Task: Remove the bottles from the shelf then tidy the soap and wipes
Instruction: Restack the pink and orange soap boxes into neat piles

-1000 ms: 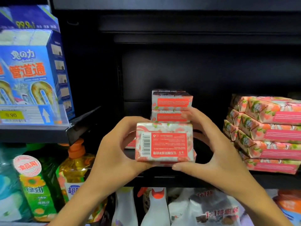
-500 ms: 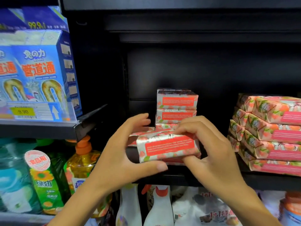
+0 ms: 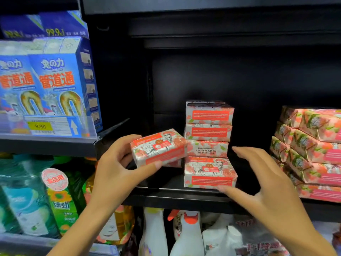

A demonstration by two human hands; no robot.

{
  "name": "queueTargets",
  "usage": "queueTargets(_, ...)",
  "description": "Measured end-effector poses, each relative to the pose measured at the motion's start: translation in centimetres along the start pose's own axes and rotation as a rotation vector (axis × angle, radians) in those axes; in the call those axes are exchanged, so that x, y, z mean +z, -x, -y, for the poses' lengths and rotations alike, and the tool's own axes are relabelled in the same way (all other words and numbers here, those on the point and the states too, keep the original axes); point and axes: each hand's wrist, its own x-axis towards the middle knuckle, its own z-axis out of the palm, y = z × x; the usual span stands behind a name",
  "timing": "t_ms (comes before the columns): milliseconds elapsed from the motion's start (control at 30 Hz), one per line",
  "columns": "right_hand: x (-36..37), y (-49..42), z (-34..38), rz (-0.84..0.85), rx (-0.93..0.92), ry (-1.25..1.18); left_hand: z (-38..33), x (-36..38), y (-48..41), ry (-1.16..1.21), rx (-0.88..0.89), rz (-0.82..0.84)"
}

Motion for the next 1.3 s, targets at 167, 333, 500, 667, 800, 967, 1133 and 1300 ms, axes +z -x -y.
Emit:
queueTargets(167, -0.4, 1.1, -1.0, 0.359, 0.270, 0.318, 1.0, 0.4, -1.1, -0.137, -0.034, 0.054)
queueTargets(333, -0.1, 1.4, -1.3, 0.353, 0.228, 0.447, 2.3, 0.3, -2.9, -0.172, -0.157, 0.152)
queueTargets(500, 0.2, 1.7, -1.7, 0.266, 0.191, 0.435, 2.8, 0.6, -3.0, -0.346, -0.130, 0.123)
queueTargets(667, 0.3, 1.7, -1.4, 0.260, 0.207, 0.401, 2.3, 1.4, -2.6, -0.610, 0.159, -0.009)
queueTargets(800, 0.6, 2.1, -1.3, 0.247, 0.219, 0.412, 2.3, 1.9, -2.9, -0.717, 0.204, -0.006)
queueTargets(967, 0.6, 2.1, -1.7, 0.180, 0.204, 0.396, 2.2, 2.2, -3.2, -0.719, 0.146, 0.023)
queueTargets(1133, -0.3, 1.0, -0.6, 0.094, 0.141, 0.106, 1.3, 2.0, -0.6, -0.623, 0.249, -0.028)
queueTargets(1300, 1.6, 0.0, -1.1, 0.128, -0.107, 0.217, 1.3, 3.0, 2.5, -0.586, 0.227, 0.110)
